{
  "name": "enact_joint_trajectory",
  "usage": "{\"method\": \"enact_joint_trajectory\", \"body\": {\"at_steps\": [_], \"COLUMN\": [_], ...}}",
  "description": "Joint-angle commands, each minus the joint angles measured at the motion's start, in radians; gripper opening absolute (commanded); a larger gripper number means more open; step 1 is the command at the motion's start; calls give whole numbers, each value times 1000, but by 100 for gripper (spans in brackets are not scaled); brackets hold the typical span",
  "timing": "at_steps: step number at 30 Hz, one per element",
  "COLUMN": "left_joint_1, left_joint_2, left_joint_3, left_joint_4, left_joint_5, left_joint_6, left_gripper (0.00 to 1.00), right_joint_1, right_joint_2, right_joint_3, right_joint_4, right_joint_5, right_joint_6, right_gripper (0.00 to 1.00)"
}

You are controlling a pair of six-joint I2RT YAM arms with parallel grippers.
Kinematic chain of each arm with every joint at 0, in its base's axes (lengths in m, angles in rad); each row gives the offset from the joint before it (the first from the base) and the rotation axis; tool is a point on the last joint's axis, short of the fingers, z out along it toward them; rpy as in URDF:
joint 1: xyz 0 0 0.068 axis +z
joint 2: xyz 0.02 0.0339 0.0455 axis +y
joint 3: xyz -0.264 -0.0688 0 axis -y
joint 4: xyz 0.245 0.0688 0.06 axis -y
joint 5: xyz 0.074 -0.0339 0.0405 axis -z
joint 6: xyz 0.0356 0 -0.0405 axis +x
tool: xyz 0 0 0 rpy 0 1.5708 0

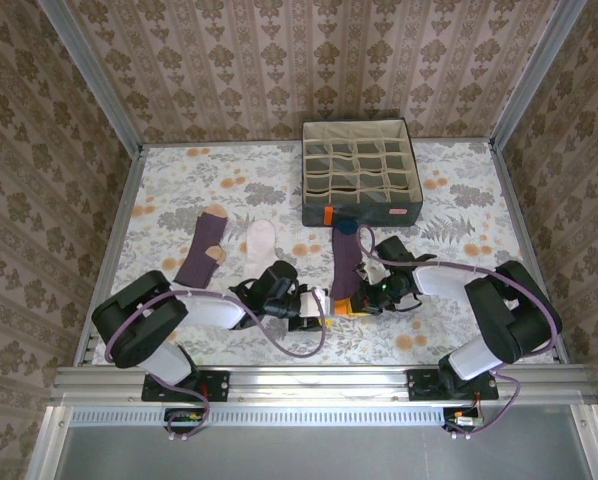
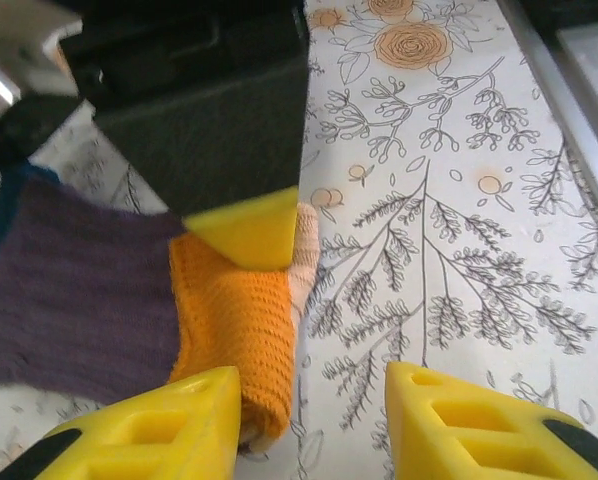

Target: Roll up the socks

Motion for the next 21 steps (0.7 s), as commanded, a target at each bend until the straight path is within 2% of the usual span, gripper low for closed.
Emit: {"method": "enact_joint_trajectory", "body": {"at_steps": [1,10,12,13,15,16,19,21], "left_joint_1": [-8,-24,-27,-27,-28,-26,4,44], "left_joint_2": [11,129,139,141,140,139,143,164], "left_joint_3": [3,57,65,72,87,94,121,142], "left_joint_4": [99,80,59,41,-2,-28,-98,-125], "left_joint_5": [-125,-47,-35,-27,-11,3,109,235], "left_joint_6": [87,85,86,81,70,66,25,-33], "left_gripper": [38,35,29,22,4,0,0,0], "right_joint_1": [-13,-18,-19,-20,-22,-22,-25,-28], "right_joint_2": [41,44,41,40,27,9,-92,-186], "right_joint_3": [-1,13,15,16,16,14,-3,-18], "right_joint_4": [-87,-98,-96,-94,-84,-78,-66,-52], "right_joint_5": [31,4,-1,-7,-18,-14,42,100], "right_joint_6": [-23,-21,-19,-18,-22,-26,-41,-31], "right_gripper": [0,0,0,1,12,18,36,39]}}
